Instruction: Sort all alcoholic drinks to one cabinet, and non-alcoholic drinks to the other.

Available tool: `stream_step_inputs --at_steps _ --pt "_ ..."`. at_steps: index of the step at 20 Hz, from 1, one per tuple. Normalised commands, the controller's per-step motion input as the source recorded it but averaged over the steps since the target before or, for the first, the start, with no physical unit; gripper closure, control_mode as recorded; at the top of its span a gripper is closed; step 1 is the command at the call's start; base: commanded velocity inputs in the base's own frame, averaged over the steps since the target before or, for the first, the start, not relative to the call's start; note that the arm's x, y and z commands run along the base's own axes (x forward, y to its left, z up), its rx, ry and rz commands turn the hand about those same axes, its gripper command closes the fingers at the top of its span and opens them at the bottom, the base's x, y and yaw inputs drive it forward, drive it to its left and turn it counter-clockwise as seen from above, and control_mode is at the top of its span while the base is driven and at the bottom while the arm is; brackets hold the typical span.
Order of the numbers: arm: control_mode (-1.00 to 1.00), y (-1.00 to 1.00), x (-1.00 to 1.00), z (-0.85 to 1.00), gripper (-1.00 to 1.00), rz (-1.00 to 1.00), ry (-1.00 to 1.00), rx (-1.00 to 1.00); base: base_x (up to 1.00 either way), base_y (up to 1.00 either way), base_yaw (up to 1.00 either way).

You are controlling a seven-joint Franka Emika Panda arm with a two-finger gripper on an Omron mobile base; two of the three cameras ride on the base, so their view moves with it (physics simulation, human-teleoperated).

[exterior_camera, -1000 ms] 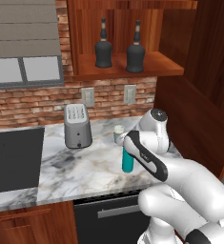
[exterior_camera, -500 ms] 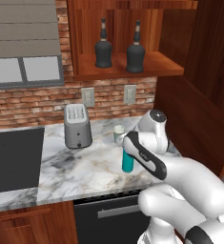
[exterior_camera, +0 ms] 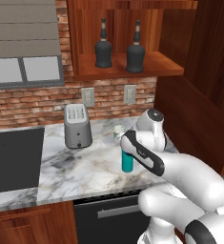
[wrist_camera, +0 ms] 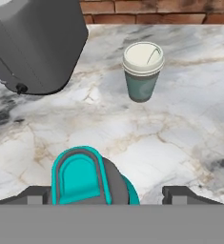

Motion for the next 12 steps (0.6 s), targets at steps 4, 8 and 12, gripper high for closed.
stream_step_inputs --at_steps 4,8,12 --pt "-1.00 0.01 0.04 -0.02 1.00 0.00 0.00 0.00 0.00 0.00 0.00" --pt "-1.00 0.00 0.00 -0.01 1.00 0.00 0.04 0.02 0.00 0.00 0.00" --pt "-1.00 0.00 -0.01 0.00 1.00 0.00 0.01 0.02 0.00 0.00 0.00"
